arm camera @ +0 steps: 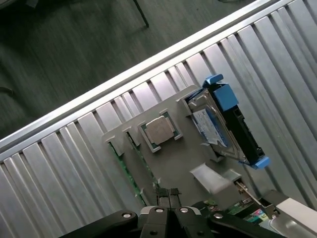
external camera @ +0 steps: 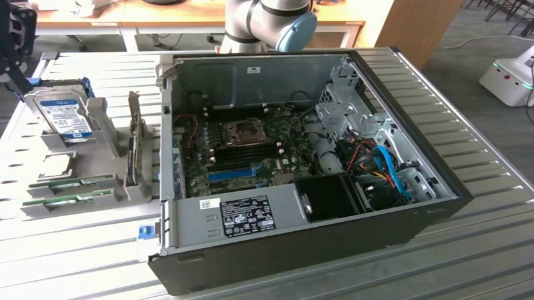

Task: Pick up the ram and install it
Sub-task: 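Pick up the ram and move it above insertion slot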

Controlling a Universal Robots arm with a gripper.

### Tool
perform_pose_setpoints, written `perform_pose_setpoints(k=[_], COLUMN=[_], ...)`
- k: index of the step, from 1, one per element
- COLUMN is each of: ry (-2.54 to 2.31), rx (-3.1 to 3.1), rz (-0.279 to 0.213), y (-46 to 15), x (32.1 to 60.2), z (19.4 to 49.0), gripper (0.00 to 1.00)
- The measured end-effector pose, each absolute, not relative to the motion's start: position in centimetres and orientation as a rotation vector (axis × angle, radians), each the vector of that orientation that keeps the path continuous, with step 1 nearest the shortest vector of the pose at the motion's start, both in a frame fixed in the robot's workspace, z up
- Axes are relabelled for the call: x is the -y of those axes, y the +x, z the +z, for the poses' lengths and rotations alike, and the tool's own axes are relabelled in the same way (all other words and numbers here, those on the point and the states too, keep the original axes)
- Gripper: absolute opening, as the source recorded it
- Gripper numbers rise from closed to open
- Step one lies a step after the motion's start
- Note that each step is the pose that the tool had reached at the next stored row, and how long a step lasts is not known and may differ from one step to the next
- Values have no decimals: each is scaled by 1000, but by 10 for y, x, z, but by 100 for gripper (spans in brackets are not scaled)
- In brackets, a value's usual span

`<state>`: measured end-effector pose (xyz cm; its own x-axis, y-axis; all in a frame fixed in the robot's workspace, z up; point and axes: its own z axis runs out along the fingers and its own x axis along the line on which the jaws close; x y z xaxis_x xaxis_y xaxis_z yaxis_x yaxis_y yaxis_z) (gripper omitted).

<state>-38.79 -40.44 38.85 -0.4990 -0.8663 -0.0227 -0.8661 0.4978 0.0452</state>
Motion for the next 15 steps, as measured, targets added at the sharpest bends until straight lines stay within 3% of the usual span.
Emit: perform_pose_setpoints(k=[15], ry=[1823], rx=[2548], rz=[-78], y=[-388], x=[404], z=[388], gripper=[11])
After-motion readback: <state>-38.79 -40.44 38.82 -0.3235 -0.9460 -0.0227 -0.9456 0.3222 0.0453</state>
